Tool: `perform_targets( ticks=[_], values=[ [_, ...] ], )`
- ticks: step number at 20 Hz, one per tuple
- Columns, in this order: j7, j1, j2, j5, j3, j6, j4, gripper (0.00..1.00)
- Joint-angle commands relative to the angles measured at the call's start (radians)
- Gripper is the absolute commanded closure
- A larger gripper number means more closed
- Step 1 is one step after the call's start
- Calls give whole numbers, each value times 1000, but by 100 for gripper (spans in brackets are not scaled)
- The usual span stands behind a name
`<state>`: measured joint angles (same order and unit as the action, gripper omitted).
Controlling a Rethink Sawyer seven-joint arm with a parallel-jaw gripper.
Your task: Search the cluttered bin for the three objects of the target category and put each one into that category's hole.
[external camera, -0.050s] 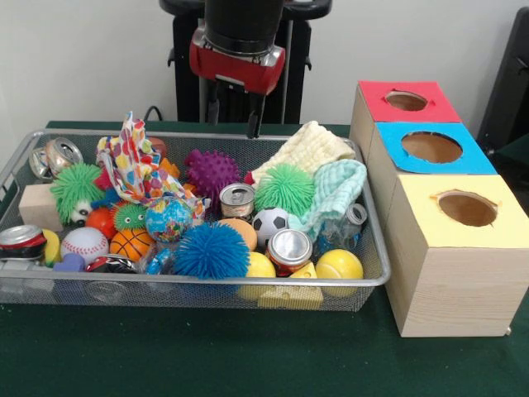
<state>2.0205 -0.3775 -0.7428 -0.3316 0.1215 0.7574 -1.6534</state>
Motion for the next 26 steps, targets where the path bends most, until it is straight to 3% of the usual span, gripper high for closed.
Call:
perform_targets(
  ticks=[1, 7, 17, 26],
  values=[
    [-247, -46, 103, -90, 135, 0, 82, 0],
    [-230, -65, 112, -128, 158, -14, 73, 0],
    [-192, -130, 207, -215, 184, -127, 49, 0],
    [-255, -215, 249, -275, 236, -121, 42, 0]
  ],
)
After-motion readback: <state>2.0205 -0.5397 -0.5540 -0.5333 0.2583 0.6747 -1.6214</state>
